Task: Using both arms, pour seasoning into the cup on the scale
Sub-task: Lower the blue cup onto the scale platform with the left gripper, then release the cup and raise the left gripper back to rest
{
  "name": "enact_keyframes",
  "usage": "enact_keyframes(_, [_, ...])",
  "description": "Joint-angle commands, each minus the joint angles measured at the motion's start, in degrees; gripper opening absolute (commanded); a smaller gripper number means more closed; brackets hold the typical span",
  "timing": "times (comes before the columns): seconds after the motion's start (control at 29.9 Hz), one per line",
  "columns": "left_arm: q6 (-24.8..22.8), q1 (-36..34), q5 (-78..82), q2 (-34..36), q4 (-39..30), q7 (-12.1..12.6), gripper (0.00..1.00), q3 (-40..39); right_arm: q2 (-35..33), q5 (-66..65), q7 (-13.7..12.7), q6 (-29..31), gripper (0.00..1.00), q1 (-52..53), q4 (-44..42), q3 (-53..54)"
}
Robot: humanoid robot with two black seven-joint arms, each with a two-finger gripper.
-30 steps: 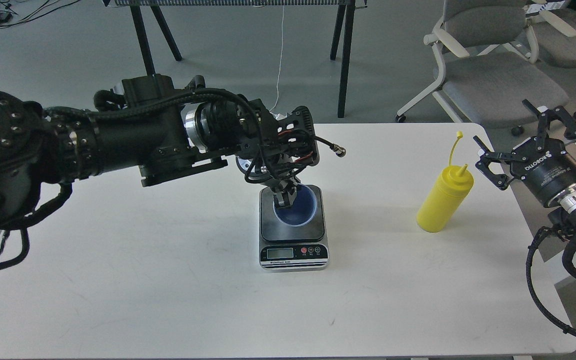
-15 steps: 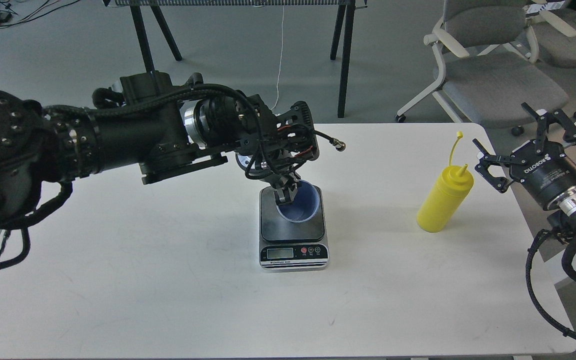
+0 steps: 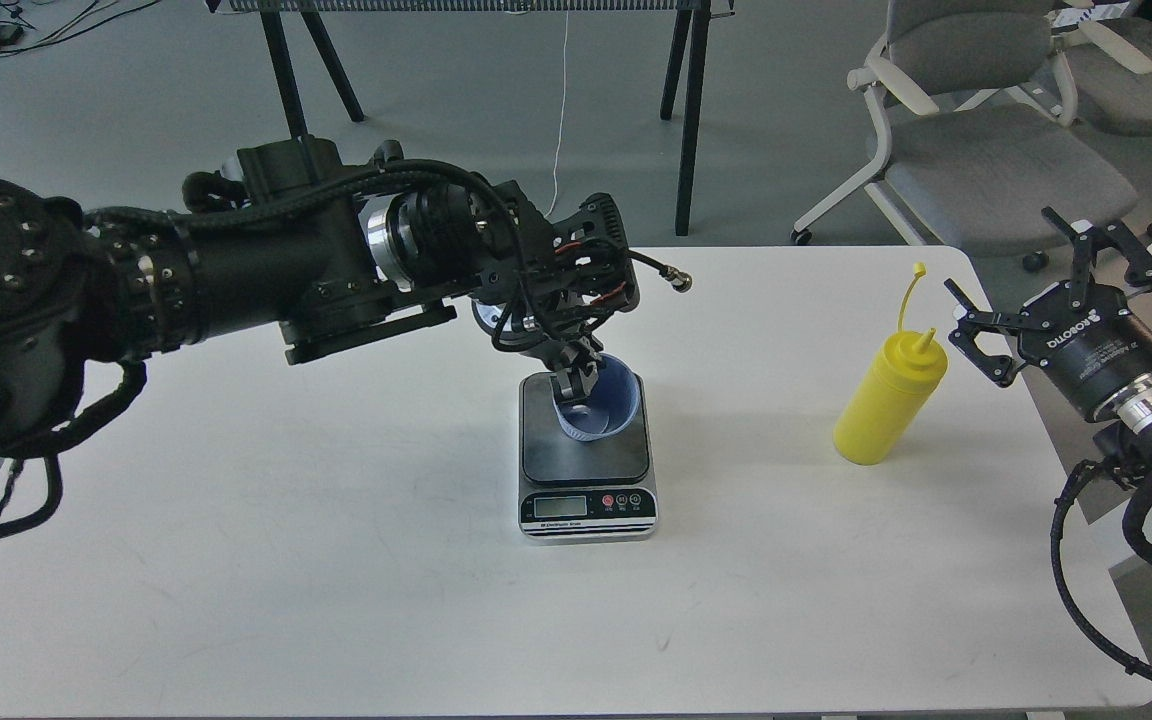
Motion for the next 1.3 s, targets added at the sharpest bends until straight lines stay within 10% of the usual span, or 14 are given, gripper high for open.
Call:
enact_keyframes(0.0, [0.0,0.2,-0.1,-0.3,1.5,0.0,0.17,-0.2,0.0,-0.1,0.0,0.0,0.99,0.0,0.0,0.0])
enact_keyframes(0.67, [0.0,-2.1,-5.3,-3.2,9.1,0.0,0.19,-0.2,0.1,0.0,0.0,0.0,0.99,0.1,0.0,0.7])
enact_keyframes(1.27, [0.0,-11.0,-62.5,11.3,14.0,0.0,0.4,-1.2,-0.1,0.8,-0.5,0.0,0.99,0.9,0.1,7.7])
